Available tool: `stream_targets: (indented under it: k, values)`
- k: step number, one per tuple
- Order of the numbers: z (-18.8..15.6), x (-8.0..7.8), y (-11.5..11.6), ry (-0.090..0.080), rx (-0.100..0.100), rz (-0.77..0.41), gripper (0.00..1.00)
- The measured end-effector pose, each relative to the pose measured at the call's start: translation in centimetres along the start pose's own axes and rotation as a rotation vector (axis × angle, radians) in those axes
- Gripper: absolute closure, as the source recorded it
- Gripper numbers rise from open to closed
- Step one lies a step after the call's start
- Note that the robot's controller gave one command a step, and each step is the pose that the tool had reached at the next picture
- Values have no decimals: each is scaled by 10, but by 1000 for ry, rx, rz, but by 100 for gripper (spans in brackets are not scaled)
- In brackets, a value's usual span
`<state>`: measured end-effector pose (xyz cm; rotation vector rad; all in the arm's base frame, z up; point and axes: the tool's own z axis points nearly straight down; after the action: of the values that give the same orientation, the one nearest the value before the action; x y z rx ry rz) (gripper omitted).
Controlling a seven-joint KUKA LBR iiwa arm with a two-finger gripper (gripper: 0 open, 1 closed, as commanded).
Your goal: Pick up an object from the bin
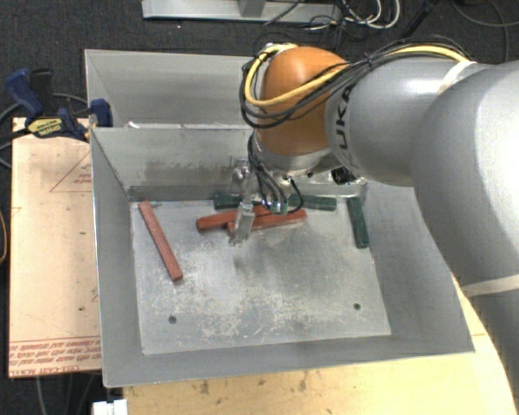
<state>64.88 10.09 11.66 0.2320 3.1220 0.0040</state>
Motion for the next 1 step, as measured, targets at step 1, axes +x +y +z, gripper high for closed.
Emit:
stream_targets:
  k: [1]
  values:
    - [48, -9, -39, 11, 2, -8, 0]
